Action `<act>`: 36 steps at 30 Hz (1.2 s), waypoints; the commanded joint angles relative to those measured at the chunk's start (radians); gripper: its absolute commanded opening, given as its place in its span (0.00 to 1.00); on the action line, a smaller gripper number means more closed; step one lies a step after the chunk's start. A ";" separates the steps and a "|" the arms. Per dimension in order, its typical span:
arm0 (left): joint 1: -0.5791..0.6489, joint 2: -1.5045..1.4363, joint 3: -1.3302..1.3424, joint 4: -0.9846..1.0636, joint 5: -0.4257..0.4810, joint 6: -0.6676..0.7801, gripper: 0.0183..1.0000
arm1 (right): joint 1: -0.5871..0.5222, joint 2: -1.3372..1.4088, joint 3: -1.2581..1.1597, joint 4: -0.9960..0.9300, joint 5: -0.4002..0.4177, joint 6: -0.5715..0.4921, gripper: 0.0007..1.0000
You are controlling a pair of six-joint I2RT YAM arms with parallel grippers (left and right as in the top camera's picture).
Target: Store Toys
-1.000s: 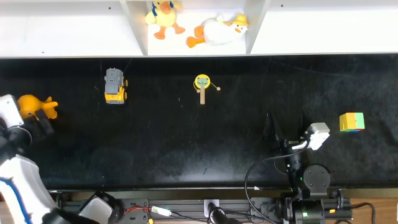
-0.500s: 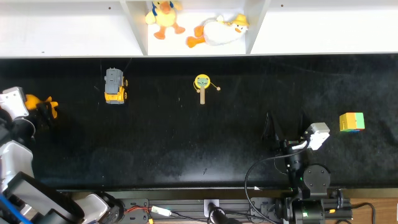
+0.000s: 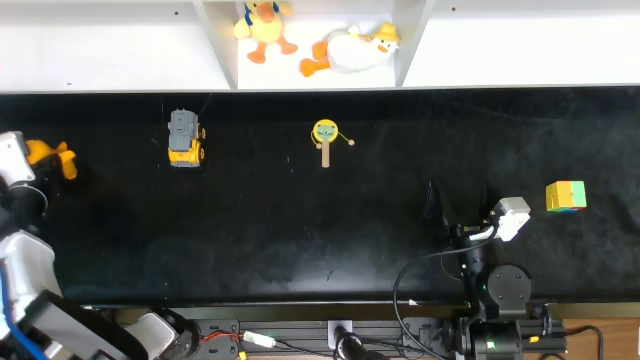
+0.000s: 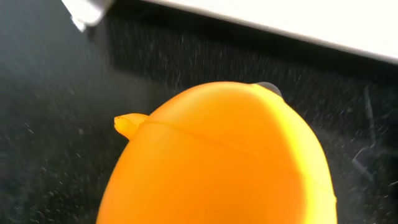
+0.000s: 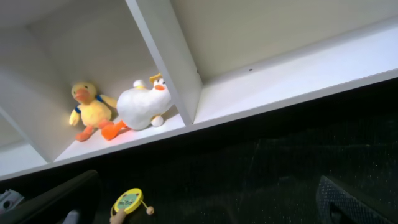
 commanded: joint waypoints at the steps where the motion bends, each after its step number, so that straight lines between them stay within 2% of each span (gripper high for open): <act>1: -0.005 -0.056 0.078 0.013 0.123 -0.092 0.37 | 0.006 -0.008 -0.013 0.005 0.011 0.007 1.00; 2: -0.023 -0.056 0.107 0.013 0.133 -0.143 0.34 | 0.006 -0.008 -0.013 0.005 0.011 0.007 1.00; 5: -0.076 -0.055 0.150 0.014 0.119 -0.153 0.34 | 0.006 -0.008 -0.013 0.005 0.011 0.007 1.00; 9: -0.143 -0.020 0.230 0.013 0.041 -0.179 0.35 | 0.006 -0.008 -0.013 0.005 0.011 0.007 1.00; 14: -0.182 0.108 0.365 0.002 0.041 -0.209 0.32 | 0.006 -0.008 -0.013 0.005 0.011 0.007 1.00; 22: -0.238 0.329 0.605 -0.087 0.008 -0.235 0.32 | 0.006 -0.008 -0.013 0.005 0.011 0.007 0.99; 28: -0.294 0.431 0.742 -0.153 -0.015 -0.307 0.31 | 0.006 -0.008 -0.013 0.005 0.011 0.007 1.00; 30: -0.307 0.431 0.747 -0.149 -0.063 -0.352 0.30 | 0.006 -0.008 -0.013 0.005 0.011 0.007 1.00; 33: -0.329 0.432 0.748 -0.145 -0.083 -0.359 0.30 | 0.006 -0.008 -0.013 0.005 0.011 0.007 1.00; 36: -0.355 0.433 0.748 -0.158 -0.161 -0.376 0.30 | 0.006 -0.008 -0.013 0.005 0.011 0.007 0.99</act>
